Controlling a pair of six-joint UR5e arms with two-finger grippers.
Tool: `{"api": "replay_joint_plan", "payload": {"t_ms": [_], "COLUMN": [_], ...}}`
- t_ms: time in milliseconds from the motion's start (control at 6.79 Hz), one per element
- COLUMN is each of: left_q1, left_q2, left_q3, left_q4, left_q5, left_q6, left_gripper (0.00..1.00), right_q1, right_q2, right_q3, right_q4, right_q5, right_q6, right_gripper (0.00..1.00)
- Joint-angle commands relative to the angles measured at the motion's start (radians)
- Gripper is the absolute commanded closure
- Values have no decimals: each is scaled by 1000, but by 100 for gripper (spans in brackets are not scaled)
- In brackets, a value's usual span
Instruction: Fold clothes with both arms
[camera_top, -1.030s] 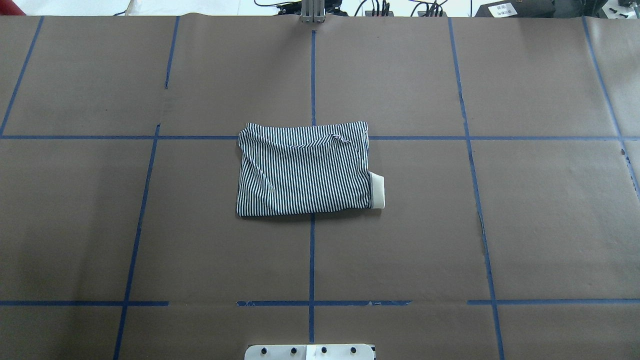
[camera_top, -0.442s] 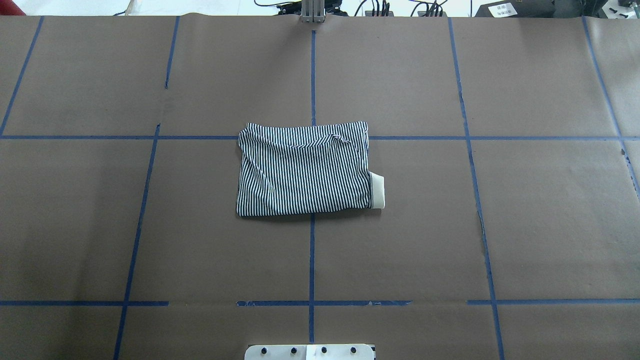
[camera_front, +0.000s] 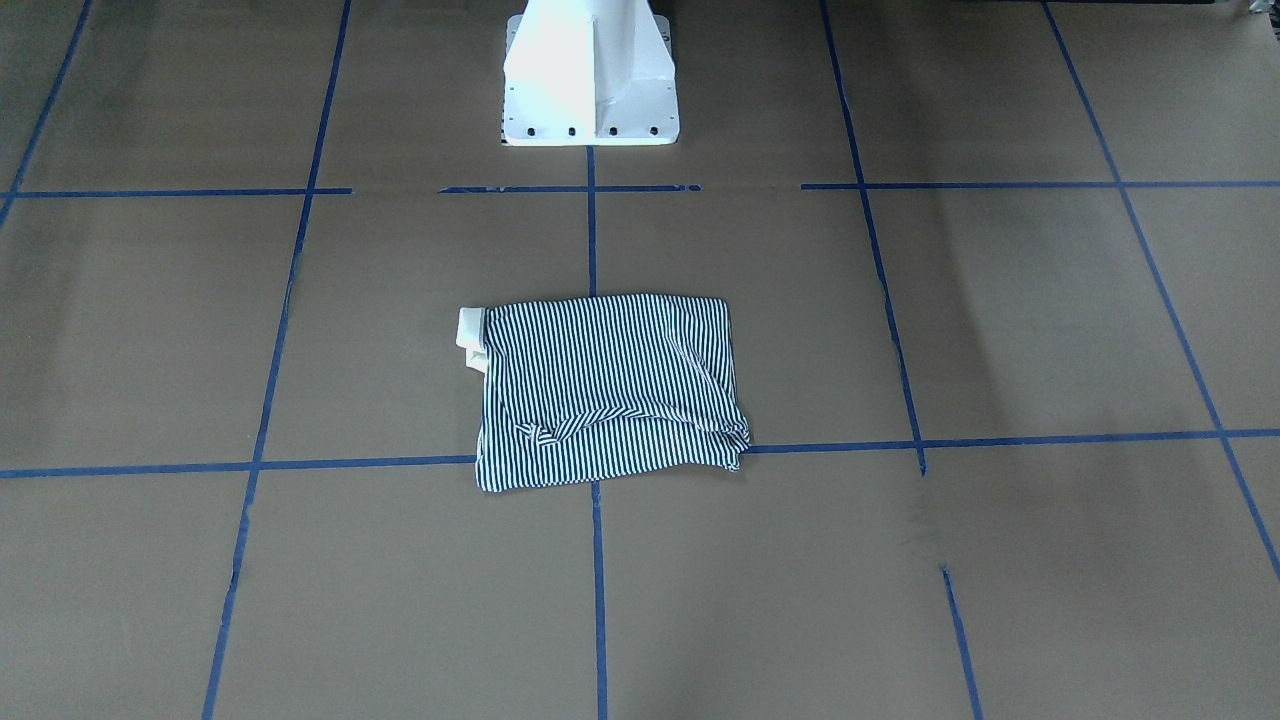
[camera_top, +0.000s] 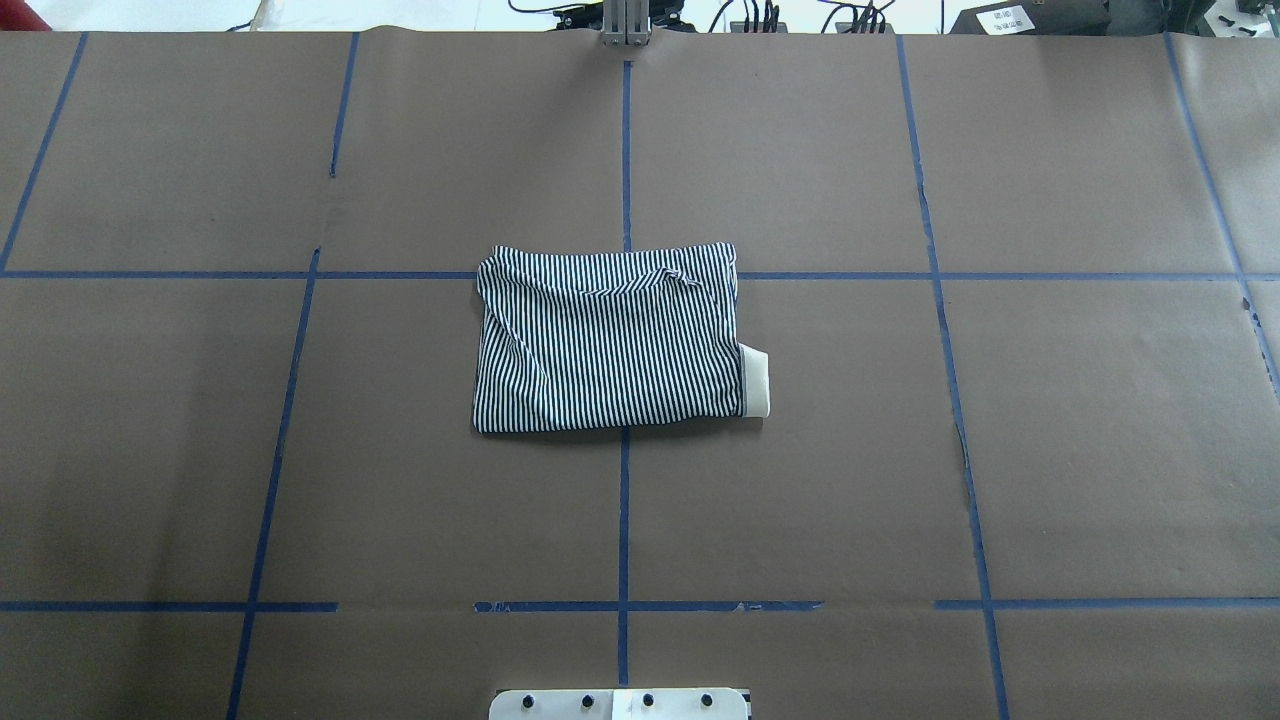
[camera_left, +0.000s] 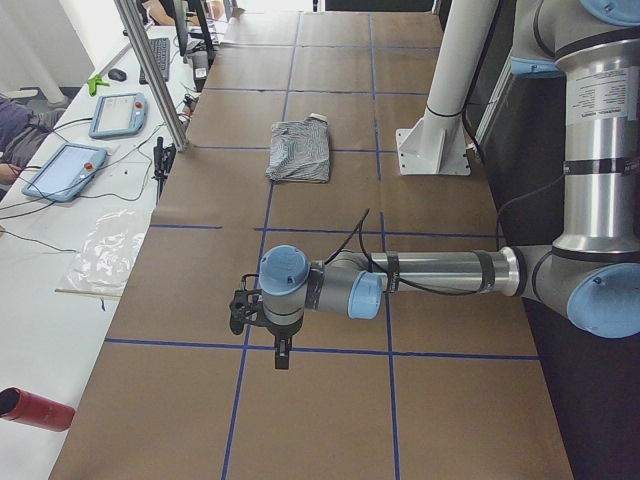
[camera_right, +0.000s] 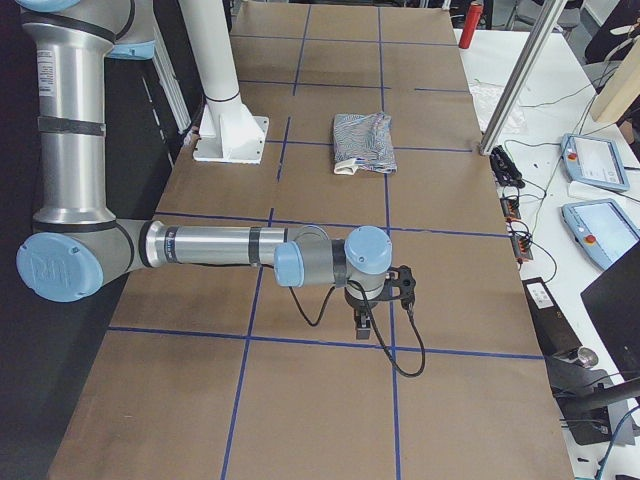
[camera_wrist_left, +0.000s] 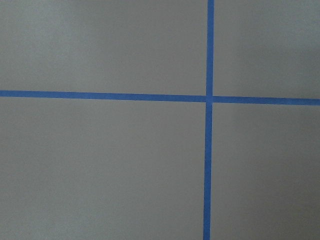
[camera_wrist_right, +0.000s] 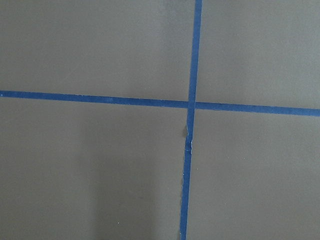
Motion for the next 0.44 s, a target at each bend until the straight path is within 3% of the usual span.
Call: {"api": "replay_joint_plan", "payload": {"t_ms": [0,294], "left_q1": [0,0], "left_q2": [-2,0], "left_q3": [1,0], "left_q4": [-1,-1], "left_q5": [0,0], "left_q6": [1,0], "left_gripper": [0,0], "right_q1": [0,0], "right_q2": [-1,-1], "right_q3": [0,1], "right_q4": [-3,0], "right_q5": [1,-1], "right_q6": [0,0], "right_gripper": [0,0]}}
